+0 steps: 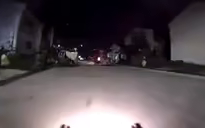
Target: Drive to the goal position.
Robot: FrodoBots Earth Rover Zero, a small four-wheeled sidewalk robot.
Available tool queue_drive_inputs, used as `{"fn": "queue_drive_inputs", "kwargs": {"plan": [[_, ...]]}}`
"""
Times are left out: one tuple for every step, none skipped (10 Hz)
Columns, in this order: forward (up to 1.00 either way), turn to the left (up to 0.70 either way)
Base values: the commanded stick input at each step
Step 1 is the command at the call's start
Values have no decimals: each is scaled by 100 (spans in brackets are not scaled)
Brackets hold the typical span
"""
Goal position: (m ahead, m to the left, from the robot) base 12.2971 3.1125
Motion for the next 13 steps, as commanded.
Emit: {"fn": "queue_drive_inputs", "kwargs": {"plan": [[85, 0], [85, 0], [85, 0], [85, 0], [85, 0], [85, 0], [85, 0], [85, 0], [85, 0], [85, 0], [85, 0], [85, 0], [85, 0]]}}
